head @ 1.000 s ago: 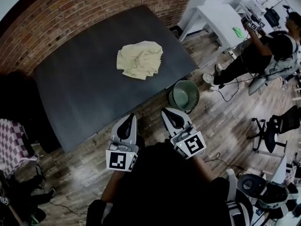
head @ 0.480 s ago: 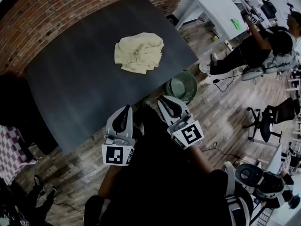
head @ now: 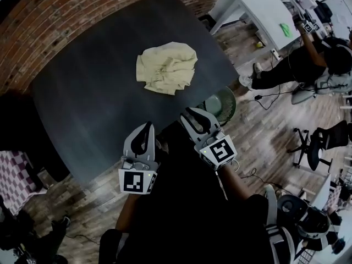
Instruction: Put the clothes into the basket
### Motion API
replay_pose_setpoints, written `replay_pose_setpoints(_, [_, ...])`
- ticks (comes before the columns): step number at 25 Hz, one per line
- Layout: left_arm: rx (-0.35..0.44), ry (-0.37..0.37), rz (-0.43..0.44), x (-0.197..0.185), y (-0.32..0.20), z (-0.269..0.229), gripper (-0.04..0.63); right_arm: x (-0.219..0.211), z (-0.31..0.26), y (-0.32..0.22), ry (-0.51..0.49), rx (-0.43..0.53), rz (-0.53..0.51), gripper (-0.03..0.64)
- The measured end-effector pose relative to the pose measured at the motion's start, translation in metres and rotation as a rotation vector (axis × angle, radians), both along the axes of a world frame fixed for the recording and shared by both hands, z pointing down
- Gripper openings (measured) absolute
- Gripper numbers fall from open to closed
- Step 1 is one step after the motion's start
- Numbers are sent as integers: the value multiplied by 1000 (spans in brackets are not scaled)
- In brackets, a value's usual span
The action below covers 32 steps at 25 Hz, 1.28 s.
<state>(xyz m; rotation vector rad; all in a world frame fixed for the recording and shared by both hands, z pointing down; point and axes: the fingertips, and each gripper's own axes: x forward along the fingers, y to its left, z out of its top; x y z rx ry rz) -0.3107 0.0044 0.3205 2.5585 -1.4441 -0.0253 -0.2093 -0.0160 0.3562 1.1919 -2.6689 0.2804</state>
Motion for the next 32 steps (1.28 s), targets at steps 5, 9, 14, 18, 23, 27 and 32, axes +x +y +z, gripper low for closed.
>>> replay_pose_setpoints(5, [-19, -9, -5, 4, -38, 11, 5, -1, 29, -38, 88, -53, -41, 163])
replay_pose_setpoints(9, [-39, -7, -19, 6, -69, 19, 6, -9, 60, -62, 191, -104, -95, 230])
replay_pose_setpoints(14, [-70, -8, -33, 11, -100, 35, 5, -13, 99, -84, 255, -161, -137, 256])
replay_pose_setpoints(18, [-89, -11, -39, 10, -123, 48, 5, -12, 133, -101, 323, -209, -159, 272])
replay_pose_setpoints(23, [-113, -14, -63, 7, -146, 63, 5, -2, 169, -117, 434, -259, -162, 303])
replay_pose_setpoints(27, [-134, -5, -94, 4, -161, 75, 5, -5, 195, -126, 517, -276, -199, 324])
replay_pose_setpoints(32, [-161, 5, -114, 5, -171, 89, 5, -13, 225, -128, 599, -284, -248, 334])
